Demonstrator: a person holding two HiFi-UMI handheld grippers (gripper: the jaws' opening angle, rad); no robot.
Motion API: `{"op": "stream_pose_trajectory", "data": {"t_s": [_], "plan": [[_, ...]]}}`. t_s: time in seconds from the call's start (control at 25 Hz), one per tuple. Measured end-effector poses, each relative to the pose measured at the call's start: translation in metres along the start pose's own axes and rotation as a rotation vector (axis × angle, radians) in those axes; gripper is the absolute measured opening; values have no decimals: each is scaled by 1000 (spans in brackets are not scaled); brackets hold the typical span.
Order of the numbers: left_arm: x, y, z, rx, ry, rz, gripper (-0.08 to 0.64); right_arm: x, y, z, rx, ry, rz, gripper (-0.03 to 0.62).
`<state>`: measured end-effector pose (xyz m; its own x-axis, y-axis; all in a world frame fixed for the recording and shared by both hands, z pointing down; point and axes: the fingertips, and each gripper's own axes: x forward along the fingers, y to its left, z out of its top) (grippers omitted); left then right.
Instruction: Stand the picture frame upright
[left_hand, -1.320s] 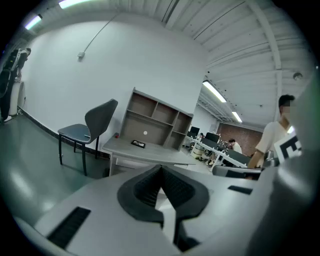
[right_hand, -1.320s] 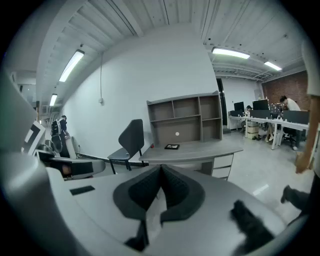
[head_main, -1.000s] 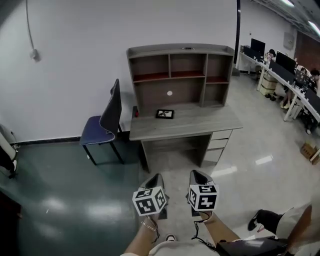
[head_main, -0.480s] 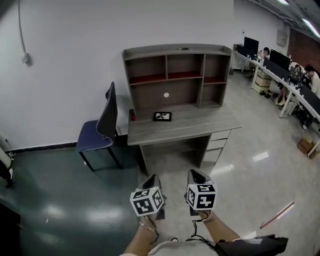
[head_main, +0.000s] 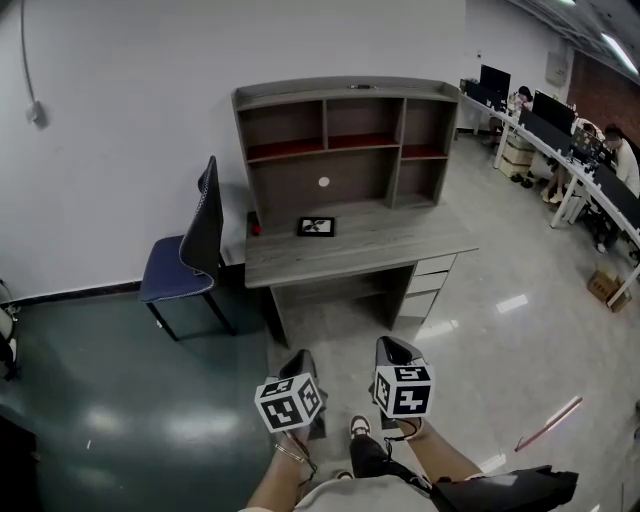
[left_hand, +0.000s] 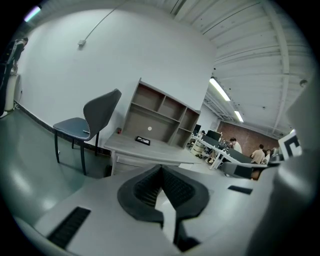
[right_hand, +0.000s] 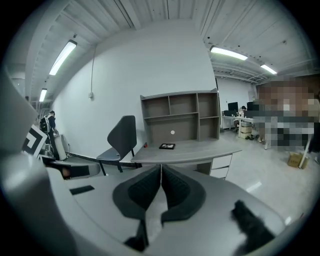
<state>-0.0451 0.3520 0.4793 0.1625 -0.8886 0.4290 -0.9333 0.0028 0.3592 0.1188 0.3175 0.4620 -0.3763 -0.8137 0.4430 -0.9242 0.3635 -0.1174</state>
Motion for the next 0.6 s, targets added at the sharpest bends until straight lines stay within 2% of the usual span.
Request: {"op": "stream_pose_trajectory", "data": {"t_s": [0.6], "plan": [[86, -8, 32, 41, 16, 23, 12, 75, -47, 34, 52, -24, 17, 32]]}}
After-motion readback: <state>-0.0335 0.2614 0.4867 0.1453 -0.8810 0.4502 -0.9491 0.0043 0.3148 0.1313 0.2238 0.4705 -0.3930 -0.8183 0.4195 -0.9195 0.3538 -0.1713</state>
